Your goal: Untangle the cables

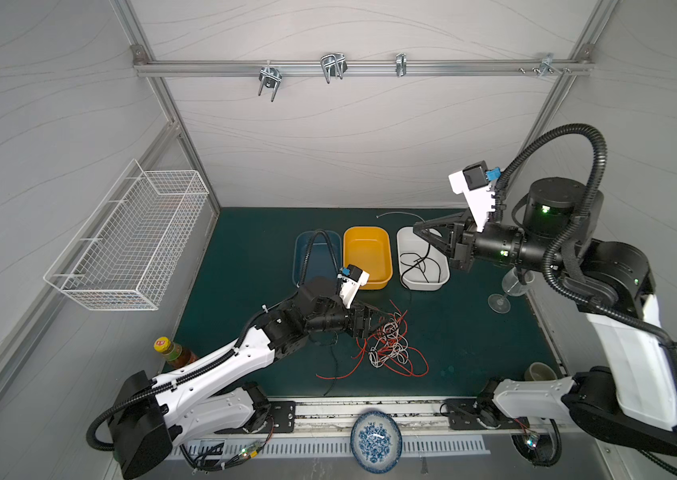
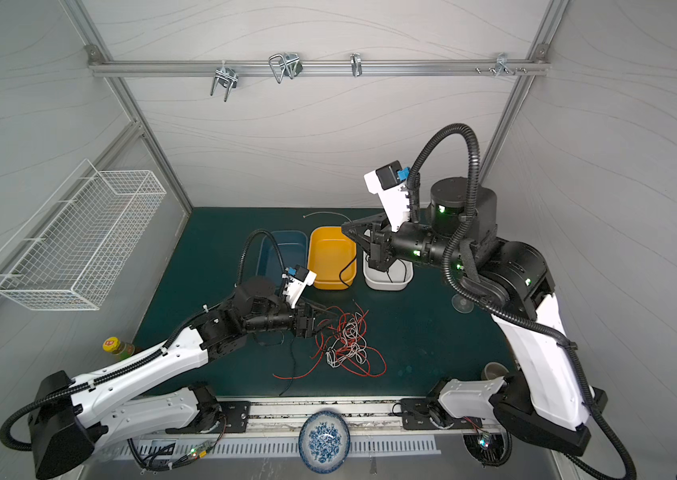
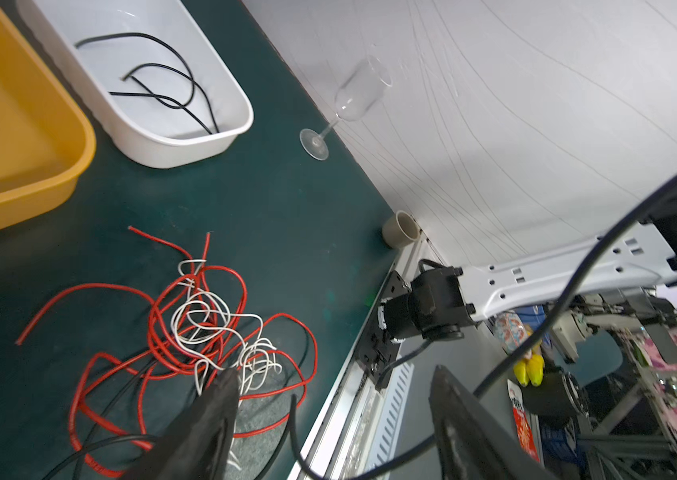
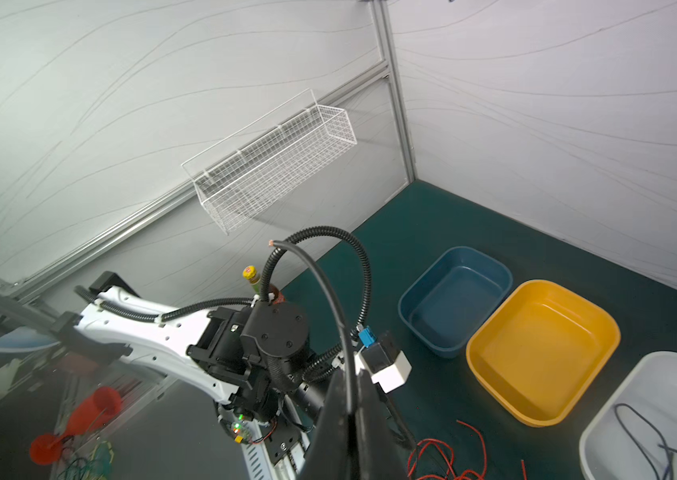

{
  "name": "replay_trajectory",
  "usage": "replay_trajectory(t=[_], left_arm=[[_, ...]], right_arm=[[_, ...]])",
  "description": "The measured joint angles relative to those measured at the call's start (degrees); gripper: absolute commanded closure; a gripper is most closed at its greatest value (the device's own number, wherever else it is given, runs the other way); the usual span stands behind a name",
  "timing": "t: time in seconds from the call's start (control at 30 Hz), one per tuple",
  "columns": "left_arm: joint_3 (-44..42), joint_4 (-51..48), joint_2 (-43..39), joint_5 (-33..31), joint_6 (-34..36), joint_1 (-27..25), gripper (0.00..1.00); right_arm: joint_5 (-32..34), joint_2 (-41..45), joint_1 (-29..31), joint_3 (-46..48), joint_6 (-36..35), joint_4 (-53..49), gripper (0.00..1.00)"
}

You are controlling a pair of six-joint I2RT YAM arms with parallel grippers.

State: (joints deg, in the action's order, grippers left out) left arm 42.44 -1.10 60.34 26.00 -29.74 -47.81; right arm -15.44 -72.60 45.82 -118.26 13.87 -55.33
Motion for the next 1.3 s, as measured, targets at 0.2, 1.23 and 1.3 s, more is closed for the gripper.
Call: replay_trajectory(t=[0.2, 1.23, 1.3], left_arm=[[1.2, 1.1, 1.0, 4.2, 0.9, -0.3, 0.25], [4.2, -2.9, 3.7, 3.6, 5.7, -2.6, 1.00], [4.8, -4.3, 3.0, 3.1, 5.6, -2.6, 1.00]], right_arm=[[-8.0, -0.3, -3.6, 3.2, 2.8, 2.7, 1.00], [-24.2, 3.6, -12.5, 20.8, 13.8, 18.1, 1.00], [-23.9, 5.2, -14.2, 24.3, 15.1, 19.6, 1.00]])
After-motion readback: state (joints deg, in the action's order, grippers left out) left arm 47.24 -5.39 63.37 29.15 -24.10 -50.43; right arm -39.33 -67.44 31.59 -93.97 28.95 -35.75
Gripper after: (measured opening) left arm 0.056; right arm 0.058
